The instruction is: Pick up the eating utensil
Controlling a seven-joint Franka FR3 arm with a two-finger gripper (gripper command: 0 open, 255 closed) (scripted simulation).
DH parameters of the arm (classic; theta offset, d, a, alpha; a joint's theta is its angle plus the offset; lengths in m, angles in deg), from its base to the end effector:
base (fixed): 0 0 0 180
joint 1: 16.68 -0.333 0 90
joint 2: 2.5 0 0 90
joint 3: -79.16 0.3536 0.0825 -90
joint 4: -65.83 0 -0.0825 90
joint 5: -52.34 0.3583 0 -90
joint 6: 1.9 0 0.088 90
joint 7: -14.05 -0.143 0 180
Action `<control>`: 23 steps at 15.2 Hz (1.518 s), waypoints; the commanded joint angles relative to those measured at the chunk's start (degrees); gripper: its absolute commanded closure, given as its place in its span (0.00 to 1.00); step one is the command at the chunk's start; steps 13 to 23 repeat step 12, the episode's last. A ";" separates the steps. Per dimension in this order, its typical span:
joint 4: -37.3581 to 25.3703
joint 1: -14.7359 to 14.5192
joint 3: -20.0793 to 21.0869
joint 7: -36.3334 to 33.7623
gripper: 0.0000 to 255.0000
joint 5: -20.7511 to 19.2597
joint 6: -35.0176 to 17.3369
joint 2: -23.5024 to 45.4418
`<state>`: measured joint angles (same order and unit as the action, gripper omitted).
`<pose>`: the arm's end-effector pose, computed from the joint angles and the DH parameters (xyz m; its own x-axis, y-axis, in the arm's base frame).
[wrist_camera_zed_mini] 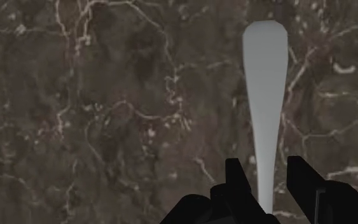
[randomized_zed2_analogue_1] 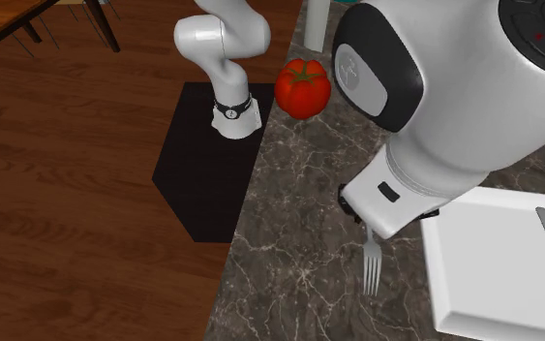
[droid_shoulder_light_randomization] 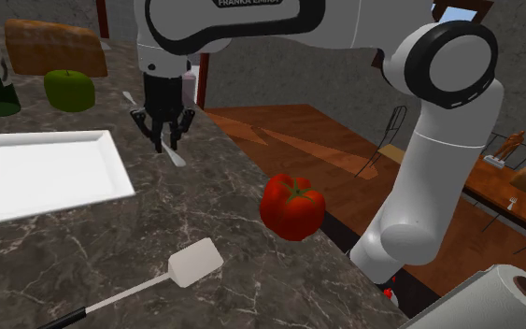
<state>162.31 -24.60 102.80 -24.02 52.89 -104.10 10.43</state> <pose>0.5131 0.2950 0.4754 0.9823 -0.1182 -0.1452 -0.1212 -0.9926 -0.0118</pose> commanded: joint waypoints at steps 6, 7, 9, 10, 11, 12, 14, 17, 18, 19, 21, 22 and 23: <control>-5.09 -0.11 0.13 -0.29 1.00 0.14 5.43 -0.38; -5.85 -0.14 0.15 -0.34 1.00 0.14 6.20 -0.39; -7.42 -0.19 0.18 -0.45 1.00 0.13 7.74 -0.36; -8.24 -0.23 0.20 -0.52 1.00 0.12 8.52 -0.33; -8.35 -0.23 0.21 -0.52 1.00 0.12 8.64 -0.33; -8.36 -0.23 0.21 -0.52 1.00 0.12 8.64 -0.32; -8.36 -0.23 0.21 -0.52 1.00 0.12 8.64 -0.32; -8.36 -0.23 0.21 -0.52 1.00 0.12 8.64 -0.32; -8.36 -0.23 0.21 -0.52 1.00 0.12 8.64 -0.32; -8.36 -0.23 0.21 -0.52 1.00 0.12 8.64 -0.32; -8.36 -0.23 0.21 -0.52 1.00 0.12 8.64 -0.32; -8.36 -0.23 0.21 -0.52 1.00 0.12 8.64 -0.32; -8.36 -0.23 0.21 -0.52 1.00 0.12 8.64 -0.32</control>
